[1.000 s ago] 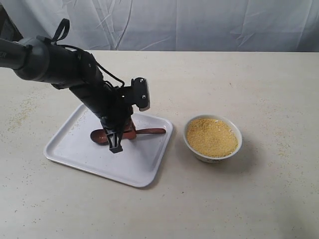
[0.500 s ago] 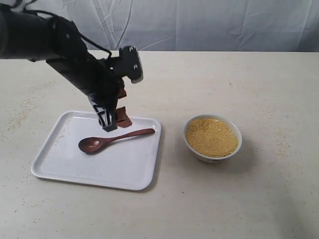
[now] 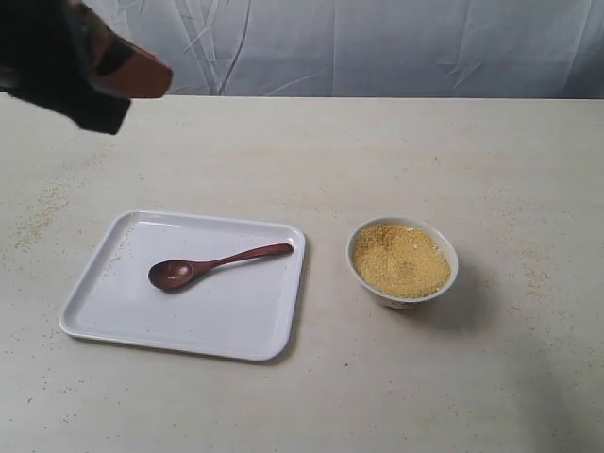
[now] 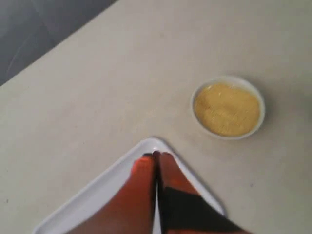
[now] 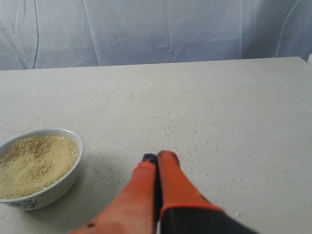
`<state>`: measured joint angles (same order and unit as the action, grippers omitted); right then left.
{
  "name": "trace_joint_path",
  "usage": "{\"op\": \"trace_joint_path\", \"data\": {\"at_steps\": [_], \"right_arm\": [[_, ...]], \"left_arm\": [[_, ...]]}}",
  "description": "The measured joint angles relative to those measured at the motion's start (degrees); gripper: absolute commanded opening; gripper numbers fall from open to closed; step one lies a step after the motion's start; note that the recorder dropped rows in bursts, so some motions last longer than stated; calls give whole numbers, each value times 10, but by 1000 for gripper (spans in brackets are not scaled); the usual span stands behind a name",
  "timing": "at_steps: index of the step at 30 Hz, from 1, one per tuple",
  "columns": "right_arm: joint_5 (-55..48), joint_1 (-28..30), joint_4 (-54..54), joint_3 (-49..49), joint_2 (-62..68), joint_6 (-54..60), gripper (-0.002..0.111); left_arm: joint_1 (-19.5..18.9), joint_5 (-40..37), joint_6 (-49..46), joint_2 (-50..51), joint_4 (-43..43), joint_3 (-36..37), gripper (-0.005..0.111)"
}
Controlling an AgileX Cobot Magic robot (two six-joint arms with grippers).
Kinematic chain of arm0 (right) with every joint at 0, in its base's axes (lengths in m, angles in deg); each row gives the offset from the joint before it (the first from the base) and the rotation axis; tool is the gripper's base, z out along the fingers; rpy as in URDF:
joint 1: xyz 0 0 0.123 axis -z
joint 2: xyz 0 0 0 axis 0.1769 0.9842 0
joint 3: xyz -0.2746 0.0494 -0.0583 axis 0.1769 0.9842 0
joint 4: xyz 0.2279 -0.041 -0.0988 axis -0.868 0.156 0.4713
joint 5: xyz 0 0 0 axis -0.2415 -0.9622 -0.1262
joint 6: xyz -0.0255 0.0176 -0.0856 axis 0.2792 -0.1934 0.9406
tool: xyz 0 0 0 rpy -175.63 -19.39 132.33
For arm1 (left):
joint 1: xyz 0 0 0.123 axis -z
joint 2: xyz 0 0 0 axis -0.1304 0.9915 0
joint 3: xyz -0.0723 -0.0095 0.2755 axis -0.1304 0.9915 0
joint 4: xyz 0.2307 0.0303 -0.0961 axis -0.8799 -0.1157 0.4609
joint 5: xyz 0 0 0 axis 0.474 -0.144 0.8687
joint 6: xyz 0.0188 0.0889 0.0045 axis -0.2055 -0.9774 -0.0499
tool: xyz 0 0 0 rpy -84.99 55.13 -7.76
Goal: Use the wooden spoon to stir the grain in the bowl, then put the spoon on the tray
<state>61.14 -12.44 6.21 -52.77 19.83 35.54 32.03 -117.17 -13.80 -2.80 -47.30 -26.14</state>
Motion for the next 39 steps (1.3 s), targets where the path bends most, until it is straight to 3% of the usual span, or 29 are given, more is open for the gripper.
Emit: {"op": "trace_joint_path", "data": {"at_steps": [6, 11, 19, 24, 27, 31, 34, 39], "right_arm": [[0, 0, 0, 0, 0, 0, -1], [0, 0, 0, 0, 0, 0, -1], [0, 0, 0, 0, 0, 0, -1], [0, 0, 0, 0, 0, 0, -1], [0, 0, 0, 0, 0, 0, -1], [0, 0, 0, 0, 0, 0, -1], [0, 0, 0, 0, 0, 0, -1], [0, 0, 0, 0, 0, 0, -1]], "left_arm": [[0, 151, -12, -251, 67, 204, 0], [0, 162, -12, -413, 68, 330, 0], [0, 33, -12, -543, 69, 359, 0], [-8, 67, -39, -583, 53, 368, 0], [-55, 186, -56, -626, 36, 399, 0], [-171, 353, -51, -642, 62, 472, 0], [-233, 405, -49, -642, 79, 514, 0], [-274, 418, -49, -643, 79, 535, 0]]}}
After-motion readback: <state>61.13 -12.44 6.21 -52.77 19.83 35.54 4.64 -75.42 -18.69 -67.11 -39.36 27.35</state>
